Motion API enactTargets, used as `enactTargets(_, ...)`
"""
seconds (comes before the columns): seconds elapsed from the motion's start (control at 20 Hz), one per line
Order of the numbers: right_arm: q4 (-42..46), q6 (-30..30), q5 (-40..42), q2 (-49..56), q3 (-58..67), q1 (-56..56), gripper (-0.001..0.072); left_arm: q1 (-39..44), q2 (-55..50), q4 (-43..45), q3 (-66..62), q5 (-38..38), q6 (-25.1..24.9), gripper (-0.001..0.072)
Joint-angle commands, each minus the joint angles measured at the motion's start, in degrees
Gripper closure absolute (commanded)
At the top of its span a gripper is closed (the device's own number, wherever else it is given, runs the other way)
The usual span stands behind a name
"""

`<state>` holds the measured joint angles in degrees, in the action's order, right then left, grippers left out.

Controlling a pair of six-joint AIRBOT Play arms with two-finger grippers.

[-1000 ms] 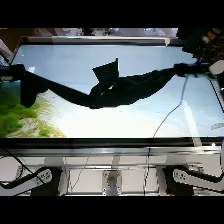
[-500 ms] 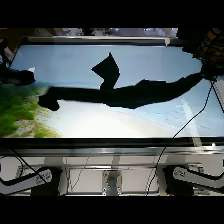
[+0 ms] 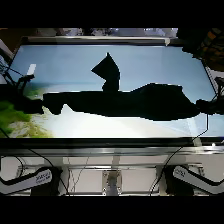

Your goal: Fold the clothes and pants, and hang the long-sleeved shirts on hangers.

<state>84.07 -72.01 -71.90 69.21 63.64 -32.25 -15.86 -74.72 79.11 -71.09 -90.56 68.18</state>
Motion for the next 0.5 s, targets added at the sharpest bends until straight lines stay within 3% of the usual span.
enactTargets(0.0,2.54,0.90,2.01,-2.54,-3.85,-4.02,0.0690,0.04,-0.07,-0.61,5.44,5.62,0.48,0.0465)
enactTargets(0.1,2.34,1.20,2.08,-2.91,-3.85,-5.51,0.0690,0.04,-0.13,-2.56,7.72,11.02,1.66,0.0417)
enactTargets(0.2,1.51,1.22,2.38,-2.91,-3.85,-5.73,0.0690,0.07,-0.13,-3.15,9.51,15.30,1.64,0.0414)
enactTargets(0.3,0.81,1.22,2.69,-2.91,-3.85,-5.73,0.0690,0.02,-0.13,-2.60,10.36,18.73,1.70,0.0296)
enactTargets(0.45,-0.72,1.22,2.80,-2.91,-3.85,-5.73,0.0690,0.04,-1.51,-2.91,10.64,24.72,3.96,0.0296)
